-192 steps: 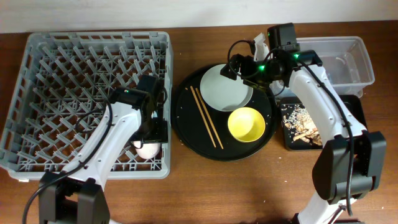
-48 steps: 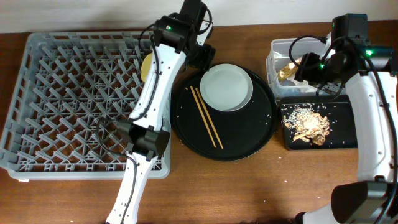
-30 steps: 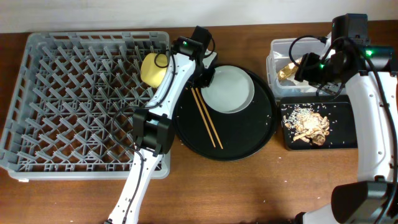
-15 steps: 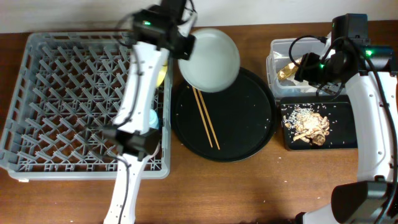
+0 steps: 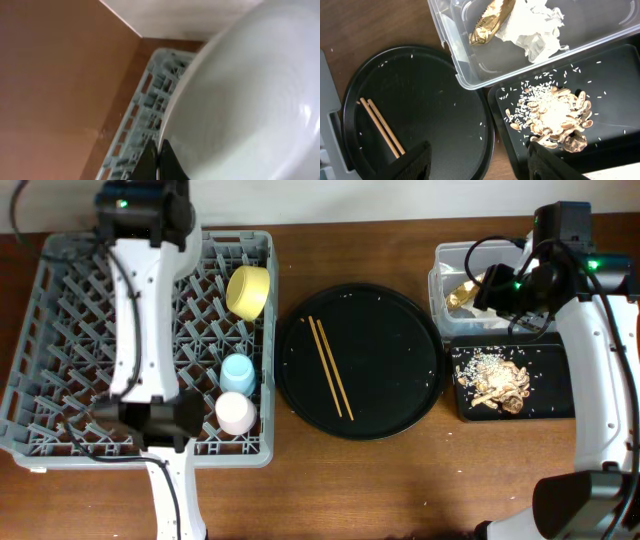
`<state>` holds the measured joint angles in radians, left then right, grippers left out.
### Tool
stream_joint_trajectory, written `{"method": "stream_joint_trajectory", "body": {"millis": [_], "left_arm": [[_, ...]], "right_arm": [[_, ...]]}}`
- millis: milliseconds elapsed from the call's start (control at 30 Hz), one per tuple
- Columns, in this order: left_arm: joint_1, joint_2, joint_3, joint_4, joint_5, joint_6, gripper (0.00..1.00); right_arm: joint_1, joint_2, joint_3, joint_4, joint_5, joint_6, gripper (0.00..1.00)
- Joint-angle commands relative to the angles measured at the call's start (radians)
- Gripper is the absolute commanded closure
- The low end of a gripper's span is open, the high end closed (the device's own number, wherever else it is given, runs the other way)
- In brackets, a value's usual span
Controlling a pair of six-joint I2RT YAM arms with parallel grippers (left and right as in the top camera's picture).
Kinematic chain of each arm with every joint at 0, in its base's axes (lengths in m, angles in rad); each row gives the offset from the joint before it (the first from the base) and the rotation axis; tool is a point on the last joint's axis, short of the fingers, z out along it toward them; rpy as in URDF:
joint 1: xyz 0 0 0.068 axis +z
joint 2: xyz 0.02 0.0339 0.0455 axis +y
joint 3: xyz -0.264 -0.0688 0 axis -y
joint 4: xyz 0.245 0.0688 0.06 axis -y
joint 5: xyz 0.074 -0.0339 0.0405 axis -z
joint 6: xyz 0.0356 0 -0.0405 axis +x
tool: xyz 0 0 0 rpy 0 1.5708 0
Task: Sort waste into correct bins and load items into the dishwasher rack
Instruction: 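Place the white plate upright in the rack near the yellow bowl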
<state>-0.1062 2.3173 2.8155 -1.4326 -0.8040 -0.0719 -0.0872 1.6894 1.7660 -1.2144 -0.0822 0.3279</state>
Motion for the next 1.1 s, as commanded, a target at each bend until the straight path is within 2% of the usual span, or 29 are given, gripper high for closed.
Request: {"method": "stream_joint_trajectory", "body": {"millis": [0, 167, 333, 367, 400, 500, 533, 633, 667, 700, 767, 833, 900, 967, 1067], "left_arm": [[-0.004, 0.031, -0.164, 0.119, -0.087, -0.010, 1.00], [-0.005, 0.032, -0.334, 0.248, -0.064, -0.010, 1.00], [-0.005, 0.035, -0.386, 0.251, 0.202, -0.010, 1.00], [-0.005, 0.035, -0.386, 0.252, 0.225, -0.010, 0.89], [-0.005, 0.035, -0.386, 0.252, 0.236, -0.010, 0.60], [-0.005, 0.034, -0.357, 0.244, 0.258, -0.010, 0.29], [-0.005, 0.028, -0.314, 0.220, 0.332, -0.010, 0.28], [-0.007, -0.010, -0.142, 0.108, 0.814, -0.031, 0.27], [-0.019, -0.021, -0.112, 0.073, 0.950, -0.101, 0.22], [-0.045, -0.023, -0.108, 0.044, 1.012, -0.139, 0.21], [-0.125, -0.021, -0.134, -0.013, 1.000, -0.145, 0.21], [-0.247, -0.021, -0.222, -0.043, 0.882, -0.153, 0.22], [-0.317, -0.021, -0.296, -0.034, 0.786, -0.211, 0.22], [-0.389, -0.021, -0.409, 0.037, 0.755, -0.285, 0.22], [-0.455, -0.021, -0.573, 0.195, 0.754, -0.351, 0.22]], "right_arm": [[0.002, 0.002, 0.006, -0.001, 0.016, -0.010, 0.37], [0.002, 0.002, 0.006, -0.001, 0.016, -0.010, 0.37], [0.002, 0.002, 0.006, -0.001, 0.016, -0.010, 0.37], [0.002, 0.002, 0.006, -0.001, 0.016, -0.010, 0.37], [0.002, 0.002, 0.006, -0.001, 0.016, -0.010, 0.37], [0.002, 0.002, 0.006, -0.001, 0.016, -0.010, 0.37], [0.002, 0.002, 0.006, -0.001, 0.016, -0.010, 0.37], [0.002, 0.002, 0.006, -0.001, 0.016, -0.010, 0.37], [0.002, 0.002, 0.006, -0.001, 0.016, -0.010, 0.37], [0.002, 0.002, 0.006, 0.000, 0.016, -0.010, 0.36], [0.002, 0.002, 0.006, -0.001, 0.016, -0.010, 0.36], [0.002, 0.002, 0.006, -0.002, 0.015, -0.010, 0.33], [0.002, 0.002, 0.006, -0.002, 0.015, -0.010, 0.32], [0.002, 0.002, 0.006, -0.002, 0.015, -0.010, 0.30], [0.002, 0.002, 0.006, -0.014, 0.016, -0.010, 0.11]]}}
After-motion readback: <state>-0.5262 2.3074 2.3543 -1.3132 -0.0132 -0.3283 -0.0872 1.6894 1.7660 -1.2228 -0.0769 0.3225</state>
